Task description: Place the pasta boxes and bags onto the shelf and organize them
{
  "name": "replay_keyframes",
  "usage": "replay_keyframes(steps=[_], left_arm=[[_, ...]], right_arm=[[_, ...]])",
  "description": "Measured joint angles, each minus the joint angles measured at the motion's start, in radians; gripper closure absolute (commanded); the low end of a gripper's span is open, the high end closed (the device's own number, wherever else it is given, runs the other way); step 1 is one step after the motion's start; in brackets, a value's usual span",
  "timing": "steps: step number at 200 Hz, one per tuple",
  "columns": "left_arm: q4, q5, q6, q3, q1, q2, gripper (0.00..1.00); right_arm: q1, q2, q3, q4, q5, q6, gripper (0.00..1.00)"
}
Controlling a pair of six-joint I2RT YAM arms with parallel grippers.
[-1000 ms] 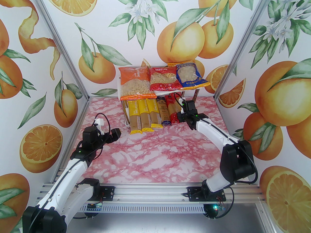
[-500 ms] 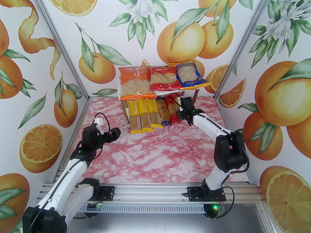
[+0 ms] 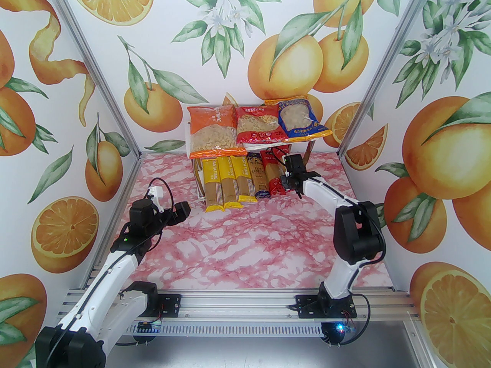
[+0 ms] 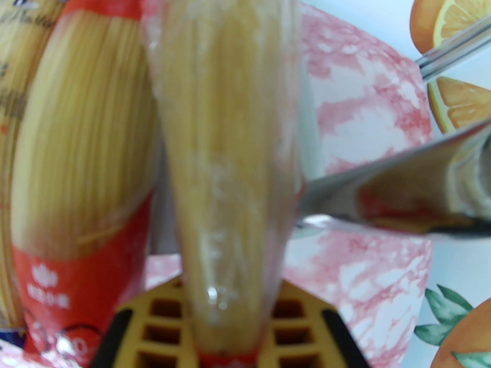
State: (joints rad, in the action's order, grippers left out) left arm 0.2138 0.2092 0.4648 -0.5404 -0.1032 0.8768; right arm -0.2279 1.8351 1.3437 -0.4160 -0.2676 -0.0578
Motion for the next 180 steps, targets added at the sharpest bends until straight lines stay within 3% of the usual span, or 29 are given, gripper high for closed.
replay_keyframes(steps=[5, 48, 180], left_arm=[[0.000, 0.000, 0.000, 0.000, 0.000, 0.000, 0.00], [0.002, 0.000, 0.000, 0.000, 0.000, -0.008, 0.00], [0.009, 0.000, -0.007, 0.000, 0.003, -0.023, 0.00]], right_arm=[[0.000, 0.003, 0.003, -0.001, 0.000, 0.000, 0.87], [0.000, 0.026, 0.044, 0.000, -0.014, 0.000, 0.68], [0.000, 0.038, 0.096, 0.076, -0.061, 0.028, 0.63]])
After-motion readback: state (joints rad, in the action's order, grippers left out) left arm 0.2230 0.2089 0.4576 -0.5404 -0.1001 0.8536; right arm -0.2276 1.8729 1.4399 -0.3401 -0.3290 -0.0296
